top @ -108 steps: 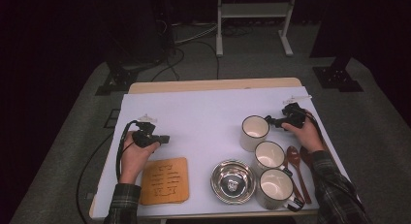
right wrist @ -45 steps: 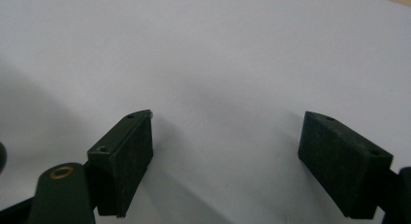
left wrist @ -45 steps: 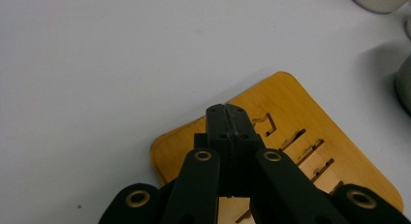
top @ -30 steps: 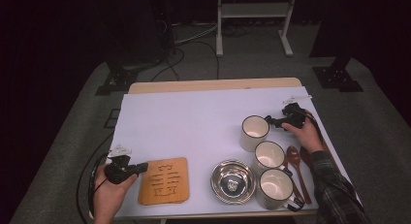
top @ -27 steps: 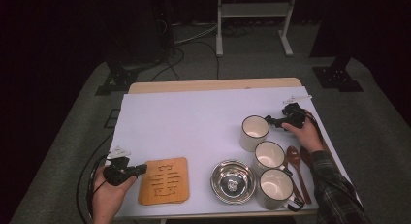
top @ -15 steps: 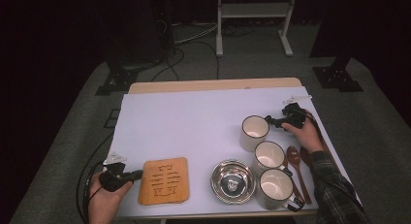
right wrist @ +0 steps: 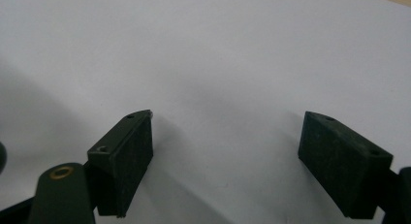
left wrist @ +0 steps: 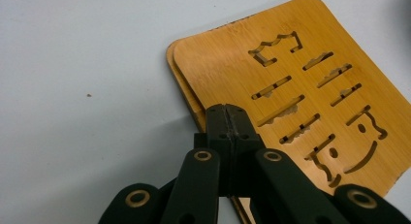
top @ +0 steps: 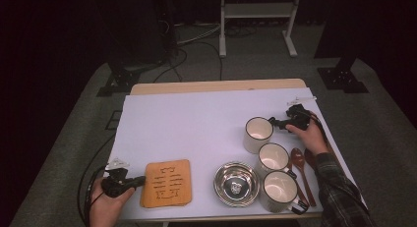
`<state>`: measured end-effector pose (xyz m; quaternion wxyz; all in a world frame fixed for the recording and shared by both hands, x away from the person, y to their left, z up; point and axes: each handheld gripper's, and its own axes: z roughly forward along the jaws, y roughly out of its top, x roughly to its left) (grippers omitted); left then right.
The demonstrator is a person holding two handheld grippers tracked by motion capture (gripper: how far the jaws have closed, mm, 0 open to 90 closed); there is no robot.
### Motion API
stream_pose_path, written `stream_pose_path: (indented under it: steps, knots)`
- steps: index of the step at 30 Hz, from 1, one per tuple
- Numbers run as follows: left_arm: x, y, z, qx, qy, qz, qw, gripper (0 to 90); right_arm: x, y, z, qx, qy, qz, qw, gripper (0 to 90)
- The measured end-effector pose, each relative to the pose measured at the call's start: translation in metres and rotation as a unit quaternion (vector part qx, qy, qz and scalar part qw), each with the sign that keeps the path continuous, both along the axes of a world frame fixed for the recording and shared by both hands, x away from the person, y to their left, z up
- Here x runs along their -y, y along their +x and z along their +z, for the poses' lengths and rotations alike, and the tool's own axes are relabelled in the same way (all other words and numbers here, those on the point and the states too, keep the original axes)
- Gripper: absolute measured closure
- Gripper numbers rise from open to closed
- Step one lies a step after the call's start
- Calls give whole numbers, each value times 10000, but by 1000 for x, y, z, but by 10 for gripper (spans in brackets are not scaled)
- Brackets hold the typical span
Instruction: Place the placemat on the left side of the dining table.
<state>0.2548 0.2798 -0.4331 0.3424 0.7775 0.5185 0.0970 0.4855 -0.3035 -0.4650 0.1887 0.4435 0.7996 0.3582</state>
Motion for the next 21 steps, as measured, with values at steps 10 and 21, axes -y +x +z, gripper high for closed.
stream_pose_path:
  steps: [10, 21]
  knots:
    - [1, 1, -1, -21, 27, 4, 10000, 900, 0, 0, 0, -3, -2, 0, 10000, 184]
    - [8, 3, -2, -1, 21, -105, 9999, 900, 0, 0, 0, -4, 0, -1, 10000, 184]
